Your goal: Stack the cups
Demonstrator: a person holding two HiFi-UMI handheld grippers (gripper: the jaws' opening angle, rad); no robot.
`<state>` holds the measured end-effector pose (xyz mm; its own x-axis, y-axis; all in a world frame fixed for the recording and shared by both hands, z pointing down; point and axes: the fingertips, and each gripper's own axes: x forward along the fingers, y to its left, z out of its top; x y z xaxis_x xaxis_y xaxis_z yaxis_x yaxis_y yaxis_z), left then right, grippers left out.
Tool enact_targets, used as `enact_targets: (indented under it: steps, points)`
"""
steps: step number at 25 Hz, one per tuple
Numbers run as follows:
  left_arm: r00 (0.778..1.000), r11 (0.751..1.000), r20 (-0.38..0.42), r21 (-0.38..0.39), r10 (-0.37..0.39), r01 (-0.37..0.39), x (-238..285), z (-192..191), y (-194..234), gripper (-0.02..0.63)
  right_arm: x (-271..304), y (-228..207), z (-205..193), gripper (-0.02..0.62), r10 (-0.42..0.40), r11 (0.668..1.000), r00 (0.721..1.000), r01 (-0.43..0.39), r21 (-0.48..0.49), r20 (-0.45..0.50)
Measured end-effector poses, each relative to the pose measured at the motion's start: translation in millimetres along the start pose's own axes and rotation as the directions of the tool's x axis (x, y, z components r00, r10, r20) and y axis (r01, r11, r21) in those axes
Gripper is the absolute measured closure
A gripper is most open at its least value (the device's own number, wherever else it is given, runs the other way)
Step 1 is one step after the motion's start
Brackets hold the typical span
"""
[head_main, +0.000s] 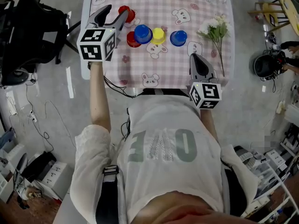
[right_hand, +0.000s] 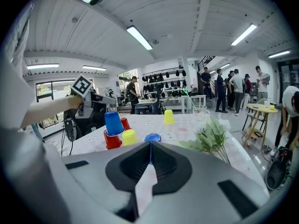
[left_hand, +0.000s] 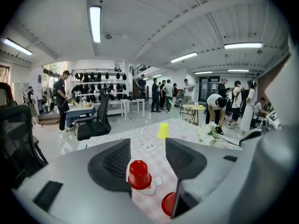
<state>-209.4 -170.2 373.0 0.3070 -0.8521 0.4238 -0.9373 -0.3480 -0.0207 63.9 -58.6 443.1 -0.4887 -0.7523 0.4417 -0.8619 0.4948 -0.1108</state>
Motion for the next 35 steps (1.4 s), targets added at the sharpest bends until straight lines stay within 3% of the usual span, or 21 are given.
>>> enact_targets:
  steps: [10, 23, 29, 35]
  points:
    - [0.979, 0.999, -0.201, 0.002, -0.035, 0.036, 65.3, -68.9, 25.7, 0.380, -12.3, -11.5, -8.2, 0.566, -0.052, 0.998, 0.999, 0.052, 0.017, -0.014]
    - [0.968, 0.999, -0.246, -0.039, -0.040, 0.032, 76.1, -90.6, 29.3, 0.387, -18.6, -14.2, -12.0, 0.566, -0.083, 0.996, 0.996, 0.084, 0.027, -0.016]
    - [0.985, 0.998, -0.169, -0.059, -0.024, 0.014, 59.7, -63.1, 27.8, 0.391, -23.8, -12.0, -10.5, 0.566, -0.095, 0.995, 0.995, 0.095, 0.024, -0.016]
    - [0.999, 0.999, 0.029, -0.042, 0.021, -0.020, 9.9, 28.8, 2.9, 0.394, -20.7, -12.0, -5.4, 0.566, -0.051, 0.998, 0.999, 0.051, 0.029, -0.004]
